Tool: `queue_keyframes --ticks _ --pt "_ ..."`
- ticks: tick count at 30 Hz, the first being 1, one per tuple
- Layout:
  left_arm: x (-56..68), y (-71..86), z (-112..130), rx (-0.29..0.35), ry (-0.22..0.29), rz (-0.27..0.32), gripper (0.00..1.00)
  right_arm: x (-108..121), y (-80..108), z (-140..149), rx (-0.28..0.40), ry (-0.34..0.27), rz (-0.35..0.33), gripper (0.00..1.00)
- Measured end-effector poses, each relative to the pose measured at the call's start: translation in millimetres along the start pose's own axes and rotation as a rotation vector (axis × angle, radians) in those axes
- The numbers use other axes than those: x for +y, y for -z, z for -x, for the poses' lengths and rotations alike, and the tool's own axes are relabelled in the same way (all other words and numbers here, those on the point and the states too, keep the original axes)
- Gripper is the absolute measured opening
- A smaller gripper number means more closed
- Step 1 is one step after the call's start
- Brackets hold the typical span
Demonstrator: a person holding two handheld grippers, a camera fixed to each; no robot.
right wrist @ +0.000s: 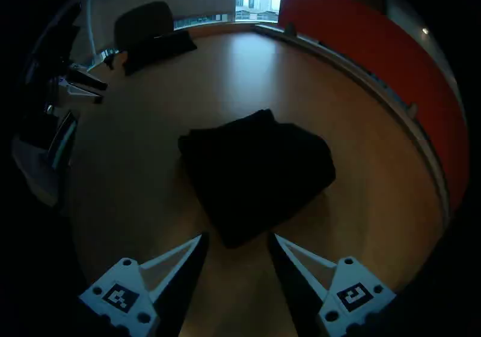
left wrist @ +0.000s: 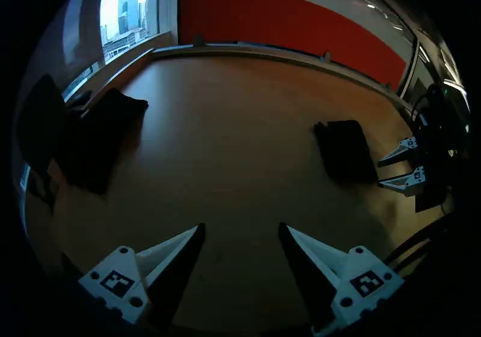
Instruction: Fold towel
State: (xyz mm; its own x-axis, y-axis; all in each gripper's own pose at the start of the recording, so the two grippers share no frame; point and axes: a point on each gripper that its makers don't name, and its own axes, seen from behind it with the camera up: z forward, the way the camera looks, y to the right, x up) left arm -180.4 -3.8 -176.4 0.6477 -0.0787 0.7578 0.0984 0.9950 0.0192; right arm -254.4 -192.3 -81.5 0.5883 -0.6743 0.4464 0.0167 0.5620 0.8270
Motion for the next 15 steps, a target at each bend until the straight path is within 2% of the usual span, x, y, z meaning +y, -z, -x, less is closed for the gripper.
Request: queue_keyframes --ticks 4,15 --pt "-0.3 -0.6 1.6 -0.003 -0.001 0.000 0.89 -1.3 -2.3 3.0 -0.003 -0.004 0.003 0.71" --pt "0.3 -0.6 0.5 -0.002 -0.001 0.000 0.90 -3.5 -7.6 8.4 -0.007 -0.025 0.015 0.49"
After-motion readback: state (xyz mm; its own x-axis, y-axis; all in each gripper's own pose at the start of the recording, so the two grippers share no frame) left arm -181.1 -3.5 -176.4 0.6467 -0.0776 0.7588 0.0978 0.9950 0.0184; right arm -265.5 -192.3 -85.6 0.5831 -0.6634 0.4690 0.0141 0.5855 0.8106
